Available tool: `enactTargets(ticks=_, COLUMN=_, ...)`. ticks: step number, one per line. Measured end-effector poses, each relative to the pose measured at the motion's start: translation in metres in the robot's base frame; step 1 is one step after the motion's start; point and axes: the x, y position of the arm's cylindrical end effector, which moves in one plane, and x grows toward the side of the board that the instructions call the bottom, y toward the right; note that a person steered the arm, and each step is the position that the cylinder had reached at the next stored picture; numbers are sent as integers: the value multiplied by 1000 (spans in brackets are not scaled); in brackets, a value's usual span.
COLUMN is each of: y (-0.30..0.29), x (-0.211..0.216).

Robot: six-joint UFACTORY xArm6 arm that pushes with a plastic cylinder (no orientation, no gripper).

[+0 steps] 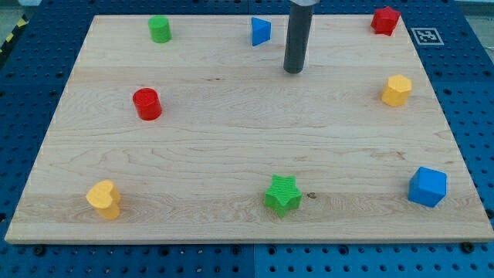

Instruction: Push the blue triangle to the green circle

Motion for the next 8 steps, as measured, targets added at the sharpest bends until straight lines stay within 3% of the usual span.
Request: enactTargets(ticks=8, y=0, x=-27)
